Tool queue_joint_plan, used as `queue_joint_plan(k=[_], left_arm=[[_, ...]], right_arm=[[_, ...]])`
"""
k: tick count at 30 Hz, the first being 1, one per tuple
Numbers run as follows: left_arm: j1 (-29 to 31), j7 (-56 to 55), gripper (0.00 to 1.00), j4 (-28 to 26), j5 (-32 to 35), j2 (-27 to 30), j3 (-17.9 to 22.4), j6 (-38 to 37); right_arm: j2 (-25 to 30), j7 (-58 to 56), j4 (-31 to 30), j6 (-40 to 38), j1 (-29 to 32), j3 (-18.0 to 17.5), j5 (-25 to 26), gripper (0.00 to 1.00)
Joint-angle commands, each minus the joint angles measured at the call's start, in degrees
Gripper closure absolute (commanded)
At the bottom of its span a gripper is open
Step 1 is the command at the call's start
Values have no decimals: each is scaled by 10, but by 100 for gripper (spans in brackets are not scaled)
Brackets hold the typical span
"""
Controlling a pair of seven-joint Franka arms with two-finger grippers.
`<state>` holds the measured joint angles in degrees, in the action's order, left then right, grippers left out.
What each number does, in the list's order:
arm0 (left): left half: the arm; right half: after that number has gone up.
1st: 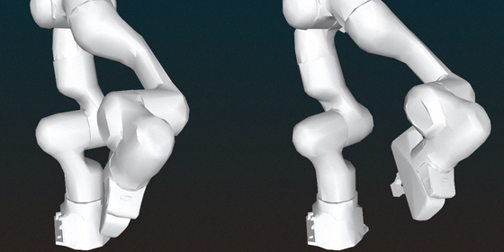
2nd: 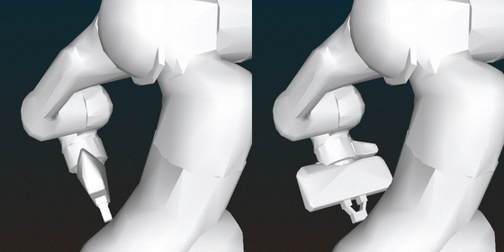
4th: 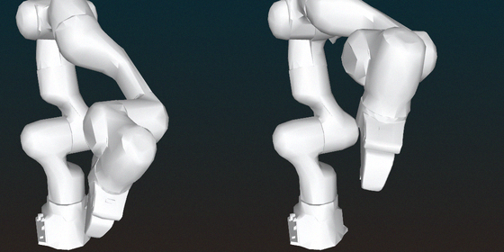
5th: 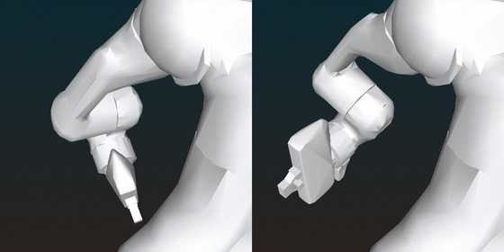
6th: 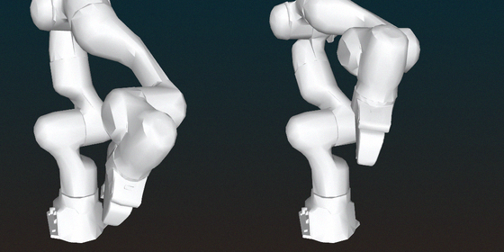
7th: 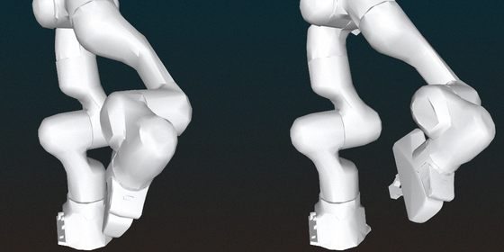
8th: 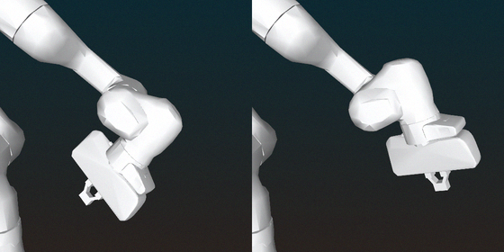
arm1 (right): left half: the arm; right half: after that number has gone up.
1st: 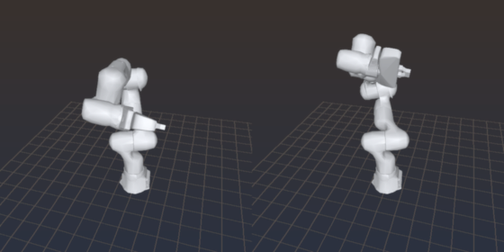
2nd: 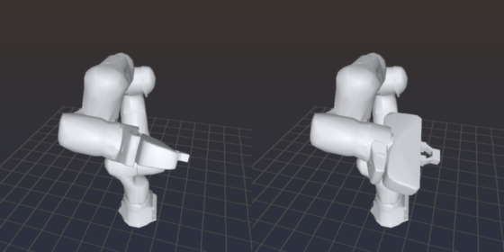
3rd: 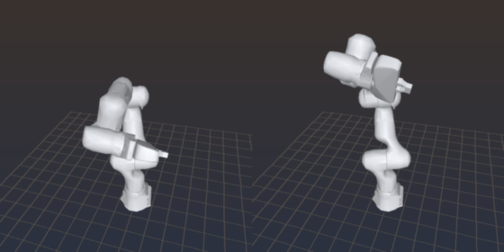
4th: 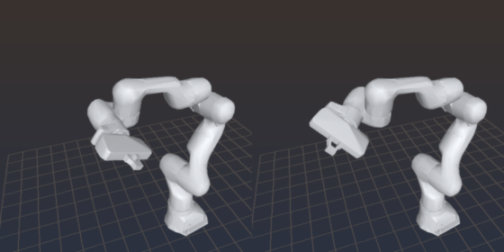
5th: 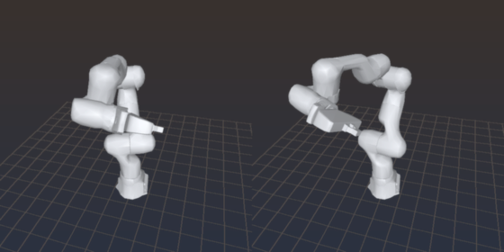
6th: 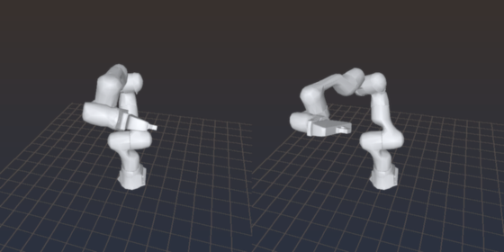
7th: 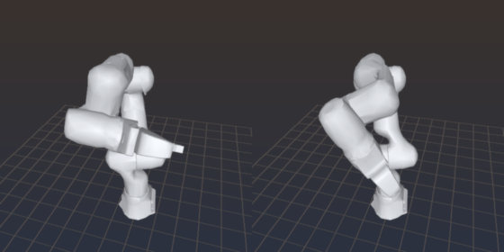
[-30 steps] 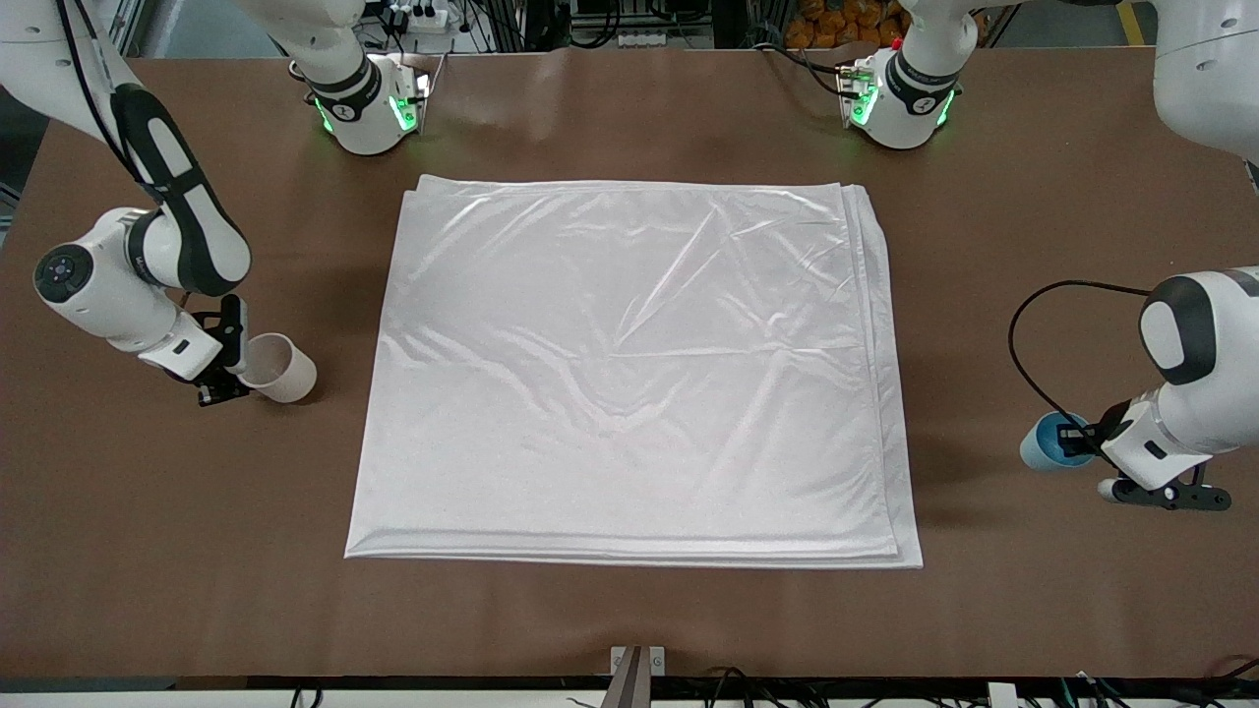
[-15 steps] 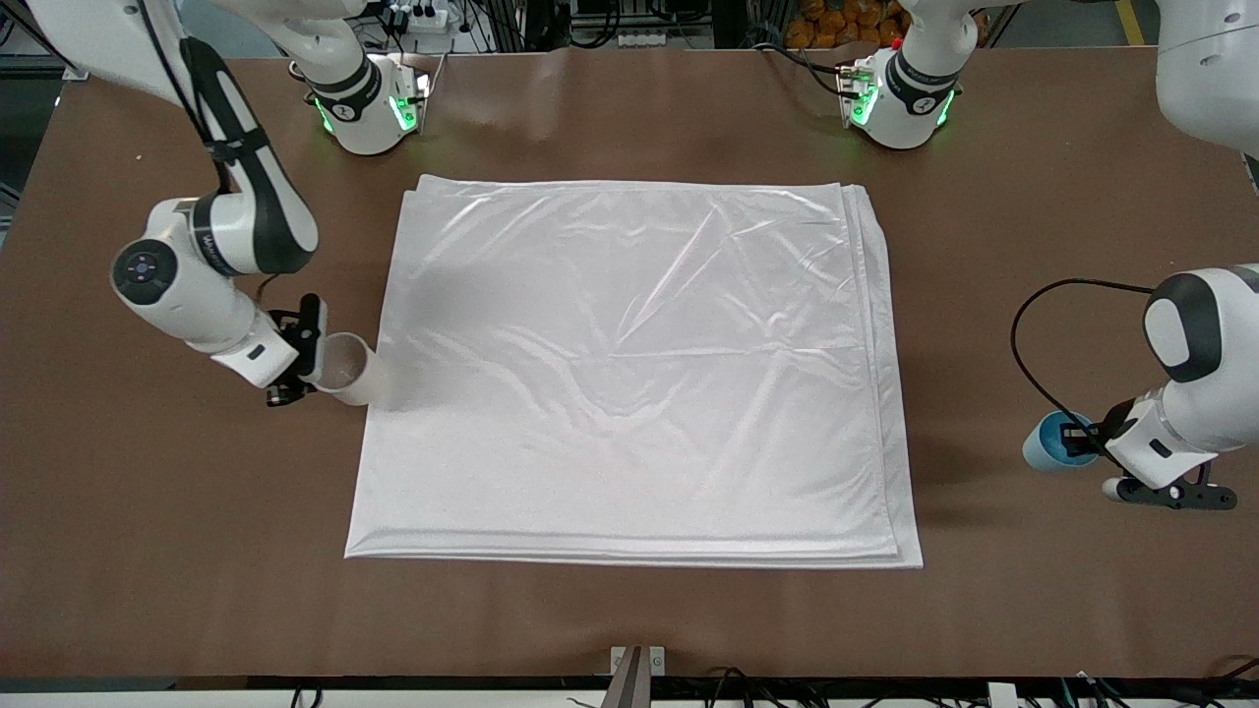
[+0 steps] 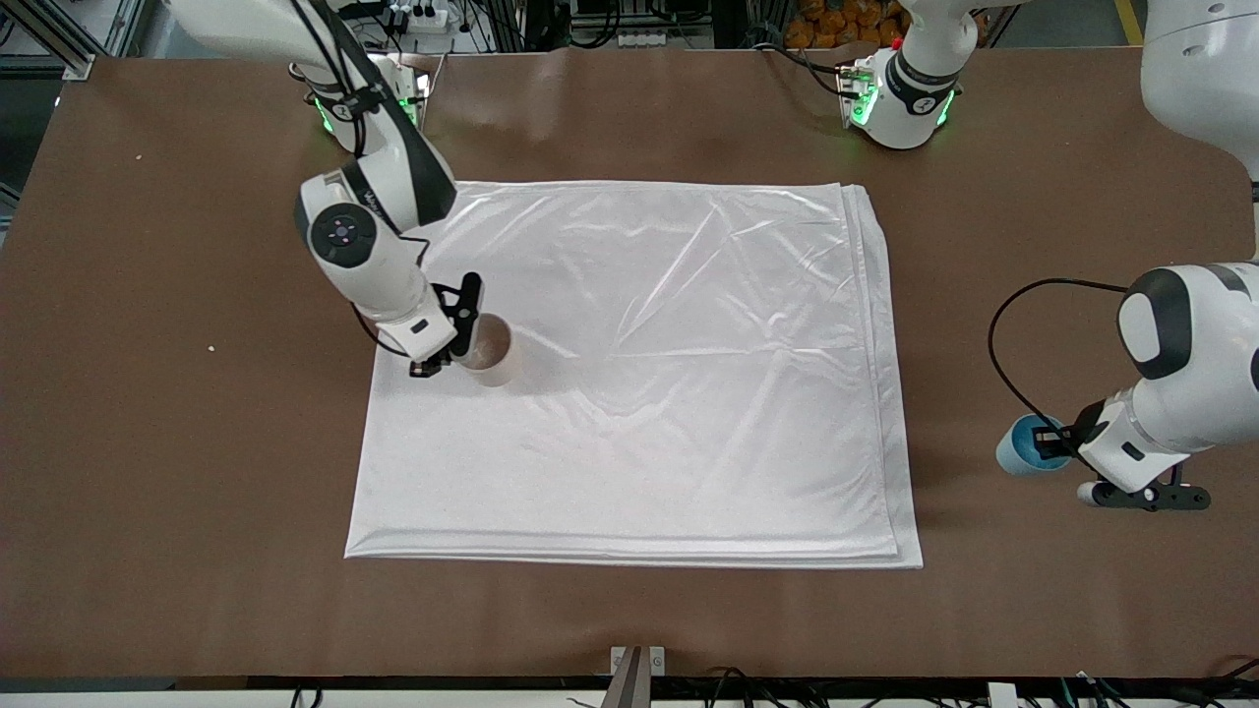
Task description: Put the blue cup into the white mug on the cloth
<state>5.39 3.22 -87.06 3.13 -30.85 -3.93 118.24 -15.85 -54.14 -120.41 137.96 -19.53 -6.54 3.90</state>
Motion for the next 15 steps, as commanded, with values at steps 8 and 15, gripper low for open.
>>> queue_joint_plan(k=[8, 15], left_arm=[[-8, -121, 100, -8, -3, 18, -80, -50], [-20, -211, 100, -9, -1, 18, -130, -59]], right_arm=[[-79, 158, 95, -35, -94, 7, 10, 100], [-98, 199, 100, -31, -121, 8, 23, 100]])
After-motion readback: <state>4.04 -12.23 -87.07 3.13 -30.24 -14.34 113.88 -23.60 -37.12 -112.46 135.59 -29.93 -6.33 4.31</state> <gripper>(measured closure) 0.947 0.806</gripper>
